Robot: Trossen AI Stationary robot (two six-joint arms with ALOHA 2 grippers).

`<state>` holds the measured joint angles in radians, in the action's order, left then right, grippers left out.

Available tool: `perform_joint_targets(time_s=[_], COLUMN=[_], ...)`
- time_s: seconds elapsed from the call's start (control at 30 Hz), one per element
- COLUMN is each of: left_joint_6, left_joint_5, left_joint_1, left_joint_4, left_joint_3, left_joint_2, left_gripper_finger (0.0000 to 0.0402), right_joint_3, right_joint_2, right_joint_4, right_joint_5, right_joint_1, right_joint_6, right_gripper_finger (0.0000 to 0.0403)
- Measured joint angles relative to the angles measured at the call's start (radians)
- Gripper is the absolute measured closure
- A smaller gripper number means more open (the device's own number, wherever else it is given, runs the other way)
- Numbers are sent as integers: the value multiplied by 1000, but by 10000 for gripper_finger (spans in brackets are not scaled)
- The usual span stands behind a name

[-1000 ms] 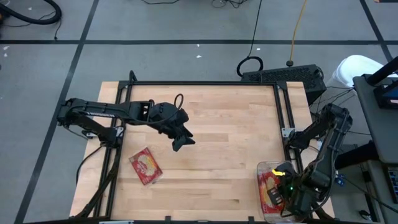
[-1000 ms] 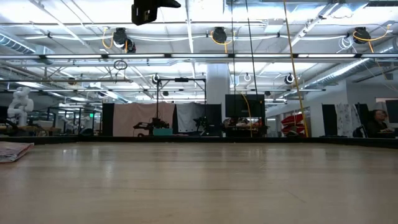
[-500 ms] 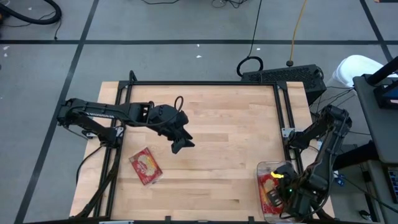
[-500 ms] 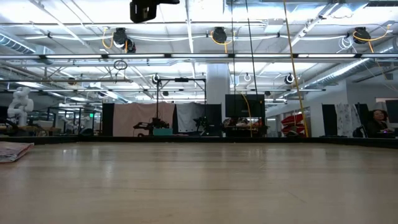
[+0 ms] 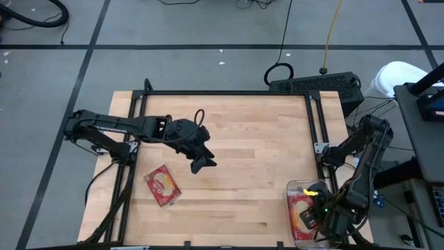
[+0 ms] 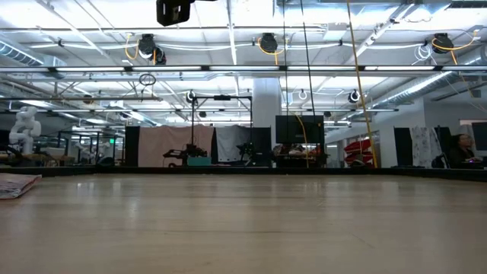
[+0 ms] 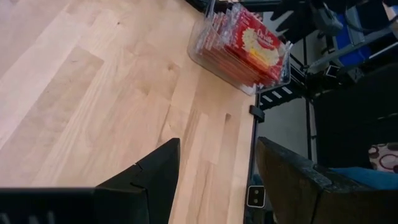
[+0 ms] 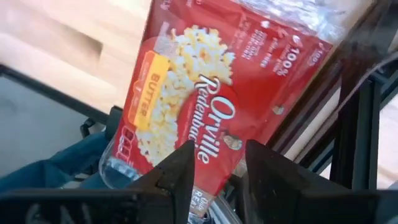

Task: Sort popcorn bags into baskets
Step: Put the popcorn bag into the transparent bin

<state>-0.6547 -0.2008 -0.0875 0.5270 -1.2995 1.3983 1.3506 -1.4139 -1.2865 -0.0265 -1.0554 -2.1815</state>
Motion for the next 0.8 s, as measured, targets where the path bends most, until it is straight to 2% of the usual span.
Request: perform_joint_targets(time_s=[0.17, 0.33, 0.5, 0.6, 0.7, 0.8], left_joint_6=[17, 13, 22, 29, 27, 18], left_joint_5=[1, 3, 25, 29, 29, 29], left_joint_1=[5, 6, 6, 10, 11, 10], left_joint_4=[0, 0, 0, 0, 0, 0], left_joint_3=[0, 0, 0, 0, 0, 0], left_joint_2=[0, 0, 0, 0, 0, 0], left_gripper_finger=[188, 188, 188, 188, 188, 188], right_joint_3=[0, -5, -76, -141, -201, -231], right_joint_2=[10, 9, 8, 13, 14, 20], right_joint_4=[76, 134, 149, 187, 237, 284], right_joint_5=[75, 109, 95, 31, -21, -29], right_joint_1=[0, 4, 7, 8, 9, 9], right_joint_6=[99, 162, 139, 115, 110, 70], right_gripper_finger=[277, 314, 365, 391, 400, 394])
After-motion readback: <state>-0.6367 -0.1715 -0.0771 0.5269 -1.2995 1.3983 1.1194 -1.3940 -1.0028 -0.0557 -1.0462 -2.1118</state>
